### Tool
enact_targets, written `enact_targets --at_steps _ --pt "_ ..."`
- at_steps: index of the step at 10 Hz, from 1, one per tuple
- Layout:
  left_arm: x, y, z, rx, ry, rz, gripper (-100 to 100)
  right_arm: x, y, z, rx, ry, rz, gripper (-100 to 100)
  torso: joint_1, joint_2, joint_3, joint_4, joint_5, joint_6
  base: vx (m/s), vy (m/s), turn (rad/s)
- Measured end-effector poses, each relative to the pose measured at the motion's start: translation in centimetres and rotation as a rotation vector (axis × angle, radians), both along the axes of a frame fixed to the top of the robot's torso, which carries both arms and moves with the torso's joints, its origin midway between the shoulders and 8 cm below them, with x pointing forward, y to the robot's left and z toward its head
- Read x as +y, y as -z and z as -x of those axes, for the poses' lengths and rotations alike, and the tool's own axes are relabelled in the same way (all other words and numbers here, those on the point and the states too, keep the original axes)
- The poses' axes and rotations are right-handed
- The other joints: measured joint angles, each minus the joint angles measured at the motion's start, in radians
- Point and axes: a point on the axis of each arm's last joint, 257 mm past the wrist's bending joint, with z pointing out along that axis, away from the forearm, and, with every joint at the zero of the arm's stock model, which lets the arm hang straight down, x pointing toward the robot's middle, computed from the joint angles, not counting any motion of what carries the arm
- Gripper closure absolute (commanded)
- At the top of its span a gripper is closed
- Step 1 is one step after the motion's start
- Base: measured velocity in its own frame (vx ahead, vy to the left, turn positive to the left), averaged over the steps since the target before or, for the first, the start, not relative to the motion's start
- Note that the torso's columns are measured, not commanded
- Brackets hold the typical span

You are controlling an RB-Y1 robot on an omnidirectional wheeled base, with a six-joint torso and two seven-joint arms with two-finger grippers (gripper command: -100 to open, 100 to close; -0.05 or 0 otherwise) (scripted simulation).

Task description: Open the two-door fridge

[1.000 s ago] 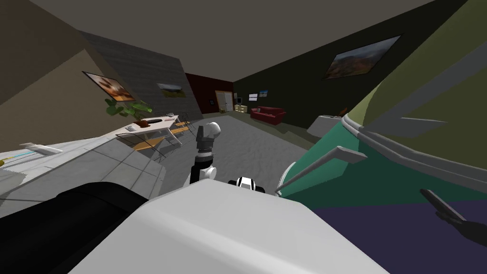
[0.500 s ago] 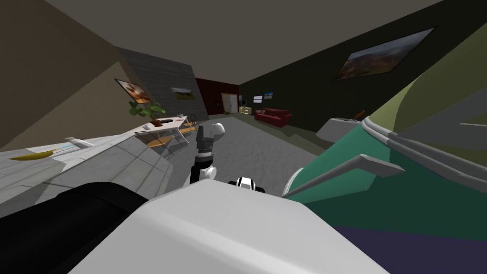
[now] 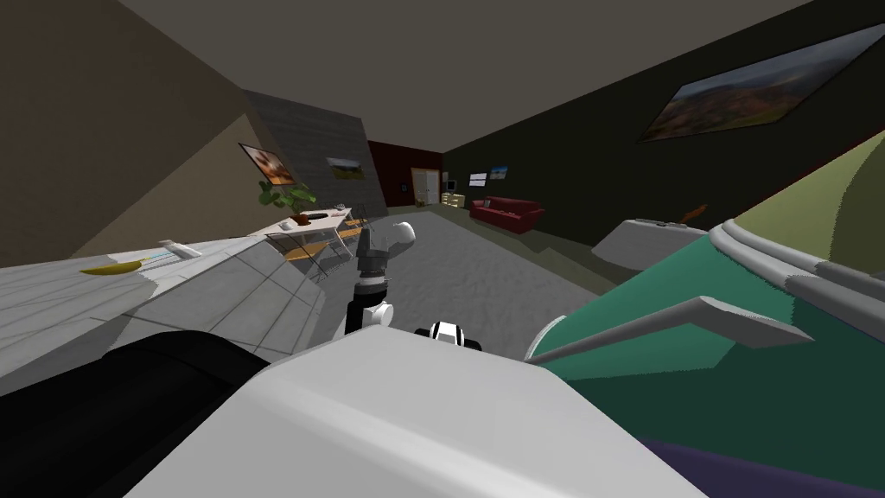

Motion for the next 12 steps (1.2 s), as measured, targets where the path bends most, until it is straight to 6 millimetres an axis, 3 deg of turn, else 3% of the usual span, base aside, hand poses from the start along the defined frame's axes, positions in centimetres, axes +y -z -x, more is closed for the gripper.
enact_targets --at_steps 12 --pt "0.0 0.0 0.0 0.0 0.0 0.0 0 -1.6 -2.0 4.0 0.12 0.15 0.179 -100 -0.001 -0.004 -0.006 -0.003 0.004 -0.003 0.019 0.018 0.046"
